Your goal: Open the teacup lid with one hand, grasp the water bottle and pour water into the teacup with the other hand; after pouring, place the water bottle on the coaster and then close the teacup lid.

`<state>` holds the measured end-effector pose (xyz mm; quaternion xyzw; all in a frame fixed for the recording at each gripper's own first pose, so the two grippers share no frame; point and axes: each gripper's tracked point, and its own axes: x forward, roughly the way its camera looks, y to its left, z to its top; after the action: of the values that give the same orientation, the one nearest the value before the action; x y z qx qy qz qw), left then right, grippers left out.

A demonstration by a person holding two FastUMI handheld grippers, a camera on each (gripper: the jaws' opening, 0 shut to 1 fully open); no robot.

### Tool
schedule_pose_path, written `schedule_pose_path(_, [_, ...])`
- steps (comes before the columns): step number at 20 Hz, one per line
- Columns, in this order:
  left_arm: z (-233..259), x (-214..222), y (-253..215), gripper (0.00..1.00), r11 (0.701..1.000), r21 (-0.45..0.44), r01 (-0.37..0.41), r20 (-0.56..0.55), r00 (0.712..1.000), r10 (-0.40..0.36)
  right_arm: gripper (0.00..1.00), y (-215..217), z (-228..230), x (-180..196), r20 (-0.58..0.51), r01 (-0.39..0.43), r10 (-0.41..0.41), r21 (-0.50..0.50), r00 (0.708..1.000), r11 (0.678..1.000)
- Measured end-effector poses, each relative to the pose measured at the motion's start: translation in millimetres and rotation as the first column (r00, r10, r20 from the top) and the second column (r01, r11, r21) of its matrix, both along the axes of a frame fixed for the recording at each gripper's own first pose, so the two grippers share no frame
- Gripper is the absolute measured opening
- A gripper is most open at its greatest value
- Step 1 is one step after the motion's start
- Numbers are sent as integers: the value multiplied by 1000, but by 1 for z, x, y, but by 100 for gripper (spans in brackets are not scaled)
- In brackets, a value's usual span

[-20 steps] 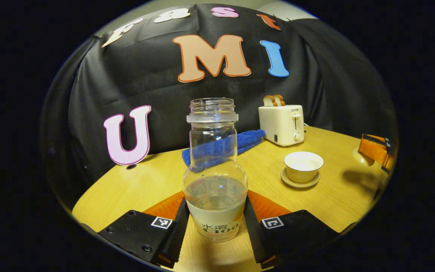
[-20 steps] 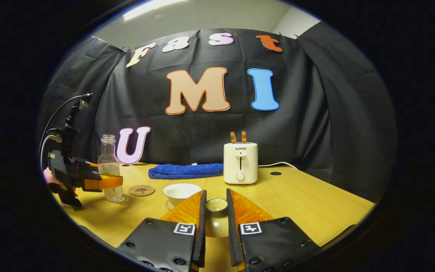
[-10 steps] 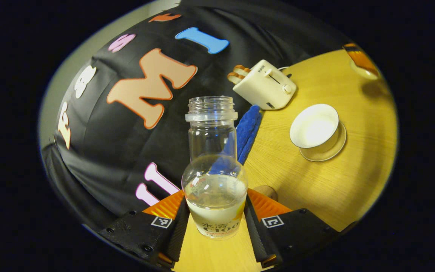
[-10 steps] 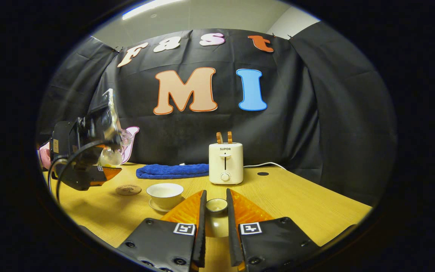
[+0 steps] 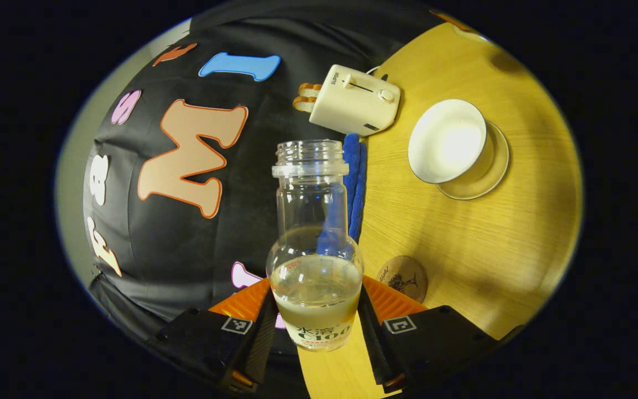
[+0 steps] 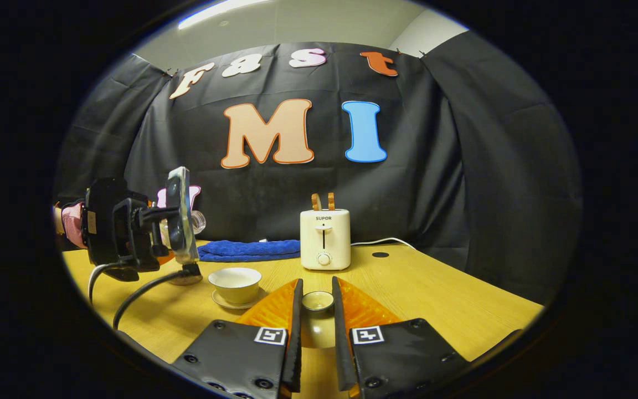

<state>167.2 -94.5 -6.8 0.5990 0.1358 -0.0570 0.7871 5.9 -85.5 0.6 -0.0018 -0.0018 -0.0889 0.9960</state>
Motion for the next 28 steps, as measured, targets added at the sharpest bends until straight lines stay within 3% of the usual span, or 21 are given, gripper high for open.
schedule_pose_path(4, [-2,5,-3,71,988,153,35,-11,999,-33,29,-5,0,-1,0,10,-10,0,1000,1000])
schedule_pose_path(13, [3,7,-9,71,940,335,67,-27,998,-61,28,-10,1,-2,1,20,-20,-1,1000,1000])
schedule_pose_path(28, [14,13,-14,70,862,498,94,-28,995,-92,28,-11,0,-2,0,17,-17,-1,1000,1000])
